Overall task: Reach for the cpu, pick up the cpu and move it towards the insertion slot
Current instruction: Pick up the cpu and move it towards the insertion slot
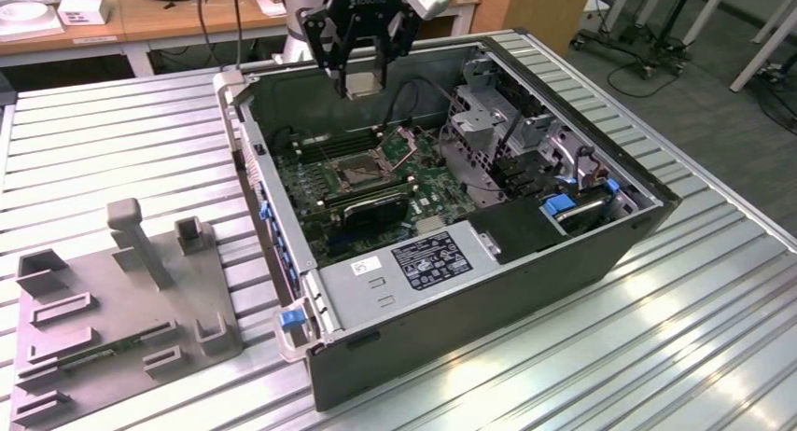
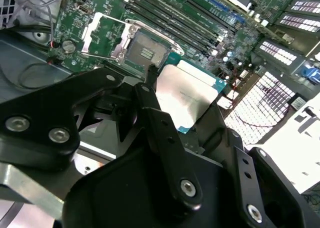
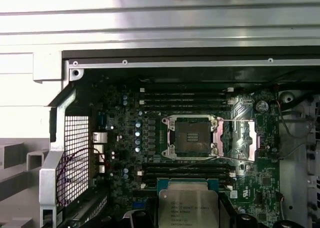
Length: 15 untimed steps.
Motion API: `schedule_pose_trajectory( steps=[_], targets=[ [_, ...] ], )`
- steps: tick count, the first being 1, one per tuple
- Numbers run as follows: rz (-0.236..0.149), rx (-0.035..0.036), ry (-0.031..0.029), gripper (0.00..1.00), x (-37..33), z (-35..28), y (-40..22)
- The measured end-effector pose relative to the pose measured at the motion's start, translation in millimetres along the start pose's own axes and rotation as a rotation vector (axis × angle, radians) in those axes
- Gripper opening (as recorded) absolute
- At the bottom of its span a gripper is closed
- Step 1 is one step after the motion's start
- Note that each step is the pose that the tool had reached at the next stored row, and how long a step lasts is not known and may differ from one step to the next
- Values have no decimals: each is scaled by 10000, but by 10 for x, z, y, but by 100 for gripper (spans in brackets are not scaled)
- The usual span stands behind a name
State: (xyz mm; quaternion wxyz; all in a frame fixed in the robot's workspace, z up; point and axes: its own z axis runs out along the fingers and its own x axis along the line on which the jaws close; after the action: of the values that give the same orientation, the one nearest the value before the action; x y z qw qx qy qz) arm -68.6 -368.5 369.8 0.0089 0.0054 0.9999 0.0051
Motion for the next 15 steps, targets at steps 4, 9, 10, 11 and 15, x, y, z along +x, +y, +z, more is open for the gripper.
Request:
schedule_pose_trajectory(
  steps=[4,9,10,11,15],
  targets=[
    [-1,0,0,55,-34,3,26],
    [1,-1,0,55,-60,6,49],
    [0,-1,-1,55,-65,7,55],
    [-1,0,0,55,-71,8,63],
    [10,-1,-1,55,-106,16,132]
  ],
)
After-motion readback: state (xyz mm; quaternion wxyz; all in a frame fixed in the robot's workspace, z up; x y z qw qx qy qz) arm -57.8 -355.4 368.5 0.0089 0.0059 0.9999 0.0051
